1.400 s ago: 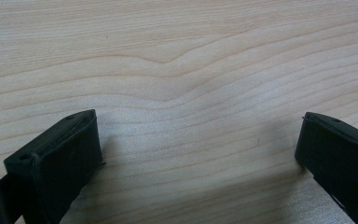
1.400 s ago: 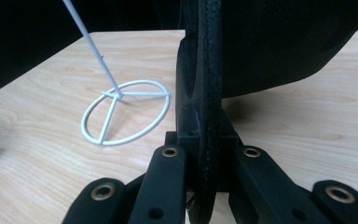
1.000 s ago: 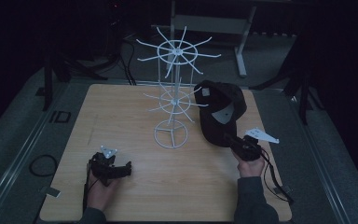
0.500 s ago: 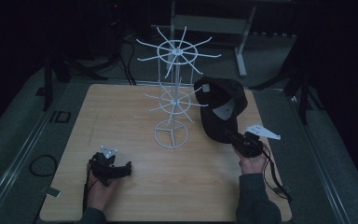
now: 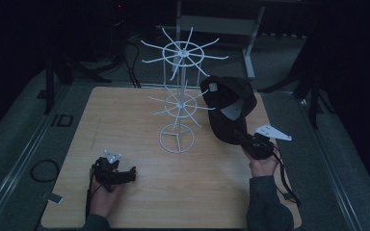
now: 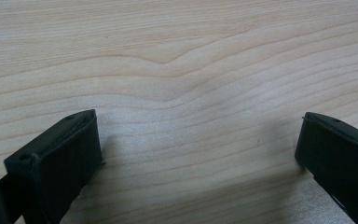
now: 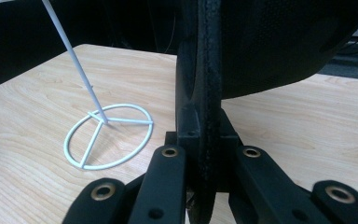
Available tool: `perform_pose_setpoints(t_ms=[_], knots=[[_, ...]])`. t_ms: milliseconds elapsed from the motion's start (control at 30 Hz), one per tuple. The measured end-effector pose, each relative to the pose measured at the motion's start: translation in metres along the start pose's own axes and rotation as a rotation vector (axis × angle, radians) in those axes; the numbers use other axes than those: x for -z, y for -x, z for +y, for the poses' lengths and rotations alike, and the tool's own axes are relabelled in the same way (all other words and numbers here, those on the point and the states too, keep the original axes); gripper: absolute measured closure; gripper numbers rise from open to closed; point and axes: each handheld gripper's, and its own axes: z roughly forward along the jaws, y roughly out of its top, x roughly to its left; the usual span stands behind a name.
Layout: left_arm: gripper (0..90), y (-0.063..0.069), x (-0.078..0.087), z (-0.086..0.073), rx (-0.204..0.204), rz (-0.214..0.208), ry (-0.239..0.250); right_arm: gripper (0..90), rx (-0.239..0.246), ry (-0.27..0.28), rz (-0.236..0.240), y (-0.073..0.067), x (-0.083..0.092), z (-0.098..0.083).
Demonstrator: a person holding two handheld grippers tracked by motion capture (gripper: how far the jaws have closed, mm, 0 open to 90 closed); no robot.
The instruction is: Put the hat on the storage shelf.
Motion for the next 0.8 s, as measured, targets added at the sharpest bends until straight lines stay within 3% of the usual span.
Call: perform_pose_setpoints(t_ms=[800], knots=[[0.2,0.000,0.000,0.000,-0.005,0.000,-0.002,86.5,0.030,0.016,0.014,0.002,0.004,0.014]])
